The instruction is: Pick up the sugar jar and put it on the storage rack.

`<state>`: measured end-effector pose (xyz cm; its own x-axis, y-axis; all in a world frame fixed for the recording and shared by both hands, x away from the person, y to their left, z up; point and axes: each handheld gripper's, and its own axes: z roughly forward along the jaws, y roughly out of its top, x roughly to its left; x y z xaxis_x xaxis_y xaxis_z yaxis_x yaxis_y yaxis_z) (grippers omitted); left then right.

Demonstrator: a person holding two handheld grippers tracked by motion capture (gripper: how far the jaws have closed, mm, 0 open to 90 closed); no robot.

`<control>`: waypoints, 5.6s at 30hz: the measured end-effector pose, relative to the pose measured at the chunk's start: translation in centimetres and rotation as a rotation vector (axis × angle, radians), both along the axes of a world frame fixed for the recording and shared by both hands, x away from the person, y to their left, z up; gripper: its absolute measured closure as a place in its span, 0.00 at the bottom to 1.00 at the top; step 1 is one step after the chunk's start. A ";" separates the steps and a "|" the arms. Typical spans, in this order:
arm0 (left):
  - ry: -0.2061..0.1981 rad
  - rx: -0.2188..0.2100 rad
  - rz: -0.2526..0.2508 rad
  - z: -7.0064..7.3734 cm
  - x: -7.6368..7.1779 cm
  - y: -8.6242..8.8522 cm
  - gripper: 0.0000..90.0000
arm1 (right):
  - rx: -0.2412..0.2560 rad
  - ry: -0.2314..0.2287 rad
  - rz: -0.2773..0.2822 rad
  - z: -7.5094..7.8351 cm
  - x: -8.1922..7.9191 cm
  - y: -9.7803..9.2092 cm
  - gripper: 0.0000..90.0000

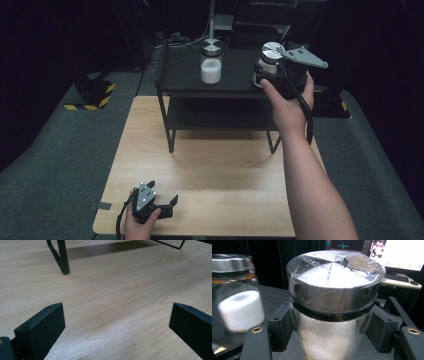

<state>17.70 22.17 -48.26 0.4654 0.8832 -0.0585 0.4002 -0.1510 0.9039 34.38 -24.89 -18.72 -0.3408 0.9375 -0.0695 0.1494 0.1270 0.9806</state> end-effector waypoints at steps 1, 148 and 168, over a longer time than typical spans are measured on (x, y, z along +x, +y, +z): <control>0.000 -0.001 0.001 0.0 0.0 0.0 0.01 | 0.004 -0.003 -0.003 -0.1 0.3 0.1 0.34; -0.012 -0.003 0.005 -0.2 -0.1 0.1 0.01 | 0.026 -0.094 0.144 -21.8 -13.9 -10.3 0.00; -0.019 0.000 0.002 -0.2 -0.3 0.1 0.01 | -0.003 0.076 0.066 -27.8 -15.8 -11.8 0.00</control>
